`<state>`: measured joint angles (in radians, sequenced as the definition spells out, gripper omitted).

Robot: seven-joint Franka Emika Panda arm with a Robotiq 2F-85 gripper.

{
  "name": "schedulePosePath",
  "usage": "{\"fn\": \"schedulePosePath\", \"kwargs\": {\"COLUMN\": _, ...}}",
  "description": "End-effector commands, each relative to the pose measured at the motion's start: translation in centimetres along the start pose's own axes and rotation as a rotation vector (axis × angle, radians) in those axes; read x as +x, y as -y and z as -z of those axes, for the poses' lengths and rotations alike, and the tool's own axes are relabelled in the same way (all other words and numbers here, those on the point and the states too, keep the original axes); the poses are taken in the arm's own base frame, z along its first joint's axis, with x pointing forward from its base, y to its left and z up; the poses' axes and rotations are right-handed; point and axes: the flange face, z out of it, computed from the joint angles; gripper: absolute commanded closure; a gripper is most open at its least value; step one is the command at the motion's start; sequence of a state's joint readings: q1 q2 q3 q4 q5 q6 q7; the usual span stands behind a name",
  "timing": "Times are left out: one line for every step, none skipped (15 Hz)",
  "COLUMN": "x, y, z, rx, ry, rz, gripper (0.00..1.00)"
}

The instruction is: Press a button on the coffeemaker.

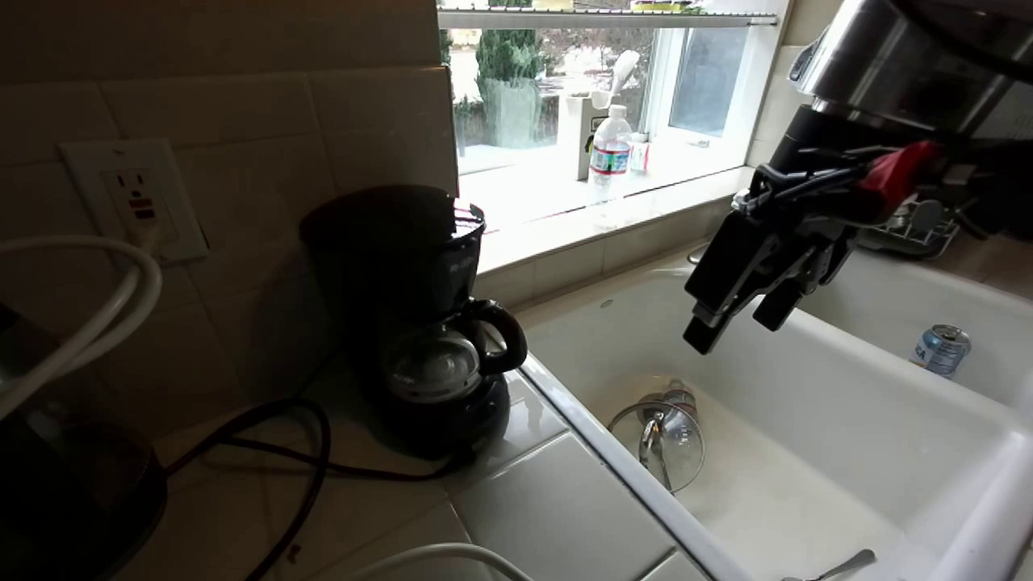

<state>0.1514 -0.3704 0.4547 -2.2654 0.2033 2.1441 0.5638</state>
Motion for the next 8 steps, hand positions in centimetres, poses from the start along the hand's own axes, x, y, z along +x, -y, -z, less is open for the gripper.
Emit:
{"fn": "schedulePosePath", "kwargs": {"x": 0.0, "y": 0.0, "z": 0.2, "rx": 0.000, "ry": -0.002, "rz": 0.001, "gripper": 0.00}}
{"fn": "schedulePosePath", "kwargs": {"x": -0.1, "y": 0.1, "z": 0.3, "rx": 0.001, "ry": -0.003, "rz": 0.002, "gripper": 0.00}}
{"fn": "schedulePosePath", "kwargs": {"x": -0.1, "y": 0.1, "z": 0.3, "rx": 0.002, "ry": -0.003, "rz": 0.003, "gripper": 0.00}}
{"fn": "schedulePosePath", "kwargs": {"x": -0.1, "y": 0.2, "z": 0.3, "rx": 0.002, "ry": -0.003, "rz": 0.004, "gripper": 0.00}}
{"fn": "schedulePosePath", "kwargs": {"x": 0.5, "y": 0.6, "z": -0.4, "rx": -0.035, "ry": -0.002, "rz": 0.059, "gripper": 0.00}}
{"fn": "schedulePosePath", "kwargs": {"x": 0.9, "y": 1.0, "z": -0.9, "rx": -0.051, "ry": -0.007, "rz": 0.090, "gripper": 0.00}}
{"fn": "schedulePosePath", "kwargs": {"x": 1.3, "y": 1.4, "z": -1.8, "rx": -0.074, "ry": -0.008, "rz": 0.131, "gripper": 0.00}}
{"fn": "schedulePosePath", "kwargs": {"x": 1.6, "y": 1.9, "z": -2.6, "rx": -0.081, "ry": -0.019, "rz": 0.174, "gripper": 0.00}}
